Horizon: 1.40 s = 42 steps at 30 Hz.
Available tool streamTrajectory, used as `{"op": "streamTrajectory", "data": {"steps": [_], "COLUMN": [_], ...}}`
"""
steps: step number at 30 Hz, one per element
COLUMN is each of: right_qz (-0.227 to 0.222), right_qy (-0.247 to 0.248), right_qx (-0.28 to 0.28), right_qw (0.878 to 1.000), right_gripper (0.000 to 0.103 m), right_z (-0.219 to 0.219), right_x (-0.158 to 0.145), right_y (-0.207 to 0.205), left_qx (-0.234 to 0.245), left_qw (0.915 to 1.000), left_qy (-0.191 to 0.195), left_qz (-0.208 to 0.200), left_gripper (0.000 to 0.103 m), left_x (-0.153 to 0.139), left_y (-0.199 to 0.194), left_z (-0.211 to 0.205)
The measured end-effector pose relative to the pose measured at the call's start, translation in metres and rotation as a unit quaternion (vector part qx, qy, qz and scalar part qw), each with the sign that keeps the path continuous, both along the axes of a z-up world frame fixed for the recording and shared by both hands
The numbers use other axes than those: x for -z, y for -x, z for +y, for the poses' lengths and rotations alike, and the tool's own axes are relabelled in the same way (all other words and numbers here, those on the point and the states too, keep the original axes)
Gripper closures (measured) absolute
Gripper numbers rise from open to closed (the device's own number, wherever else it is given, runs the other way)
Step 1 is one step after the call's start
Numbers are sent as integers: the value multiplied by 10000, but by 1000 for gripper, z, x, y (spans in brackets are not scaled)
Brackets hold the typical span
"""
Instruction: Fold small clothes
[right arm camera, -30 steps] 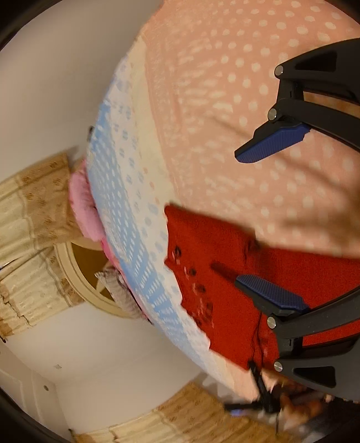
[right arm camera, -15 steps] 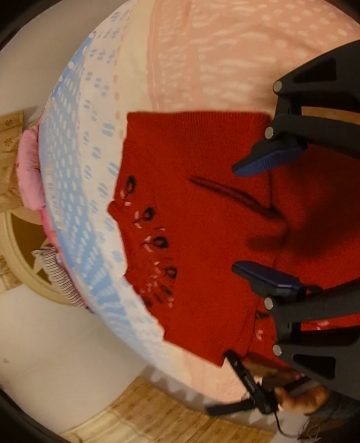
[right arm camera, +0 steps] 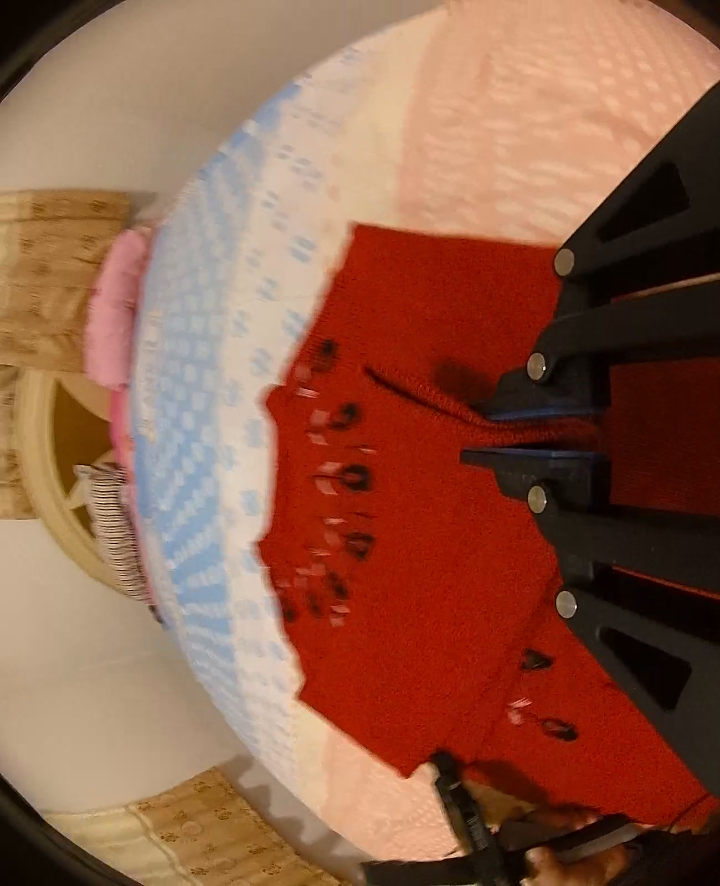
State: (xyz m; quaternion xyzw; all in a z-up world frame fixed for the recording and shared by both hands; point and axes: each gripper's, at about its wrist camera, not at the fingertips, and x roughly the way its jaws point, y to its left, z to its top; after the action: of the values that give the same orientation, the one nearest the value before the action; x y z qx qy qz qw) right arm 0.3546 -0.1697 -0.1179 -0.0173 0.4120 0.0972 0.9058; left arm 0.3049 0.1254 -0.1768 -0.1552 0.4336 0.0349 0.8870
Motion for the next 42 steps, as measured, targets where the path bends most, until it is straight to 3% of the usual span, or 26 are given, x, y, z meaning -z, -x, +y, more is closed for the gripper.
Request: {"op": "streamTrajectory", "data": {"steps": [8, 15, 18, 22, 26, 30, 32, 37, 39, 42], "right_qz": [-749, -594, -469, -601, -990, -1284, -1359, -1000, -438, 91], "right_qy": [24, -72, -223, -279, -379, -462, -420, -351, -358, 37], "right_qx": [53, 243, 195, 40, -148, -245, -261, -104, -25, 318], "right_qw": [9972, 9979, 9985, 9978, 9943, 9903, 9895, 9943, 9984, 9994], "right_gripper": [96, 96, 96, 96, 96, 96, 96, 96, 96, 96], "right_z": [-11, -36, -40, -31, -17, -9, -8, -18, -25, -37], "right_x": [-51, -38, -29, -39, -72, -98, -101, -70, -36, 12], "right_y": [10, 12, 15, 17, 21, 26, 28, 21, 9, 3], "left_qx": [-133, -228, 21, 140, 403, -42, -291, -230, -222, -208], "left_qw": [9999, 9995, 9999, 9999, 9980, 9978, 9995, 9989, 9990, 9989], "left_qy": [-53, 191, 171, -54, -440, -637, -77, -411, -391, -408], "left_qz": [60, -71, 16, 83, 208, 157, -3, 5, 30, 28], "left_gripper": [0, 2, 0, 0, 0, 0, 0, 0, 0, 0], "left_x": [2, 2, 1, -5, -6, -6, -2, -1, -1, -1], "left_y": [-1, 3, -3, -12, -31, -39, -32, -23, -24, -25], "left_z": [2, 9, 2, -6, -19, -1, 19, 14, 14, 15]}}
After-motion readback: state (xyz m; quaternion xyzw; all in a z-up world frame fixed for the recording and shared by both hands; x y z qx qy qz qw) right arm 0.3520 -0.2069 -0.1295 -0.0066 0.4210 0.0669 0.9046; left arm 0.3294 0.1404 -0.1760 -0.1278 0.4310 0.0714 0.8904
